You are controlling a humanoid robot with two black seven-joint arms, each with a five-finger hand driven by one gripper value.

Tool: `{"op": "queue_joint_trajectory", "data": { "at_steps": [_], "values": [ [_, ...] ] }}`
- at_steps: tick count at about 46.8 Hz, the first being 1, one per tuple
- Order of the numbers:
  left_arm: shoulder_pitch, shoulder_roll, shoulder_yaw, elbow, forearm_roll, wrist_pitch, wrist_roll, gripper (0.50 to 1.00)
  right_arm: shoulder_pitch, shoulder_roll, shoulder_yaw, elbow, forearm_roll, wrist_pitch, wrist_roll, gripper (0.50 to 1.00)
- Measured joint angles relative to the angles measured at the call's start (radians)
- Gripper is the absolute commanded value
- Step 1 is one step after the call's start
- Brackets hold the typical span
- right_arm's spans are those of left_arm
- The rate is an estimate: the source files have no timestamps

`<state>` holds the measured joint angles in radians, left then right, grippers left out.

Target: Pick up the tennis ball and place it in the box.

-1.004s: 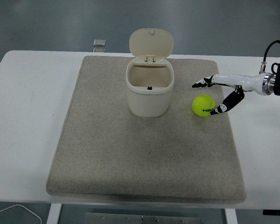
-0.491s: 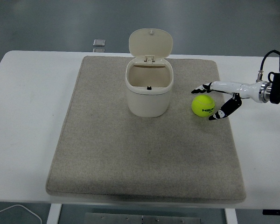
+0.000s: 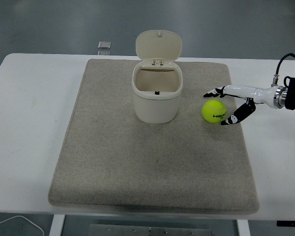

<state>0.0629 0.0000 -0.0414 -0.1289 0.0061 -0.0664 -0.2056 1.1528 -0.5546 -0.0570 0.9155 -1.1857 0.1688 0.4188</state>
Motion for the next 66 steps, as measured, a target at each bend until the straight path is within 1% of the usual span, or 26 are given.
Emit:
{"op": "queue_joint_trajectory", "data": {
  "at_steps": [7, 18, 22, 25, 28, 33, 36, 39, 41, 44, 46, 50, 57, 62, 66],
  "values": [
    [0.0, 0.0, 0.0, 0.0, 0.0, 0.0, 0.0, 0.992, 0.001, 0.012, 0.002, 0.0, 0.001, 0.0, 0.0, 0.866],
    [0.0, 0.0, 0.0, 0.0, 0.0, 0.0, 0.0, 0.992, 0.001, 0.012, 0.002, 0.0, 0.001, 0.0, 0.0, 0.862],
    [0.0, 0.0, 0.0, 0.0, 0.0, 0.0, 0.0, 0.992, 0.001, 0.013, 0.002, 0.0, 0.002, 0.0, 0.0, 0.836],
    [0.0, 0.0, 0.0, 0.0, 0.0, 0.0, 0.0, 0.992, 0.001, 0.013, 0.002, 0.0, 0.002, 0.0, 0.0, 0.83],
    [0.0, 0.0, 0.0, 0.0, 0.0, 0.0, 0.0, 0.992, 0.001, 0.013, 0.002, 0.0, 0.002, 0.0, 0.0, 0.803],
    [0.0, 0.0, 0.0, 0.0, 0.0, 0.0, 0.0, 0.992, 0.001, 0.013, 0.002, 0.0, 0.001, 0.0, 0.0, 0.793],
    [0.0, 0.0, 0.0, 0.0, 0.0, 0.0, 0.0, 0.992, 0.001, 0.013, 0.002, 0.0, 0.001, 0.001, 0.0, 0.764],
    [0.0, 0.0, 0.0, 0.0, 0.0, 0.0, 0.0, 0.992, 0.001, 0.013, 0.002, 0.0, 0.0, 0.001, 0.0, 0.75],
    [0.0, 0.0, 0.0, 0.0, 0.0, 0.0, 0.0, 0.992, 0.001, 0.013, 0.002, 0.0, 0.0, 0.001, 0.0, 0.719],
    [0.0, 0.0, 0.0, 0.0, 0.0, 0.0, 0.0, 0.992, 0.0, 0.013, 0.002, 0.0, 0.0, 0.001, 0.0, 0.689],
    [0.0, 0.0, 0.0, 0.0, 0.0, 0.0, 0.0, 0.992, 0.0, 0.013, 0.002, 0.0, 0.0, 0.001, 0.0, 0.682],
    [0.0, 0.0, 0.0, 0.0, 0.0, 0.0, 0.0, 0.992, 0.0, 0.013, 0.002, 0.0, 0.0, 0.001, 0.0, 0.637],
    [0.0, 0.0, 0.0, 0.0, 0.0, 0.0, 0.0, 0.992, 0.003, 0.012, 0.002, 0.003, 0.001, 0.001, 0.0, 0.541],
    [0.0, 0.0, 0.0, 0.0, 0.0, 0.0, 0.0, 0.992, 0.011, 0.011, 0.009, 0.005, 0.007, 0.002, 0.0, 0.515],
    [0.0, 0.0, 0.0, 0.0, 0.0, 0.0, 0.0, 0.992, 0.013, 0.01, 0.011, 0.006, 0.01, 0.004, 0.002, 0.515]
  ]
}}
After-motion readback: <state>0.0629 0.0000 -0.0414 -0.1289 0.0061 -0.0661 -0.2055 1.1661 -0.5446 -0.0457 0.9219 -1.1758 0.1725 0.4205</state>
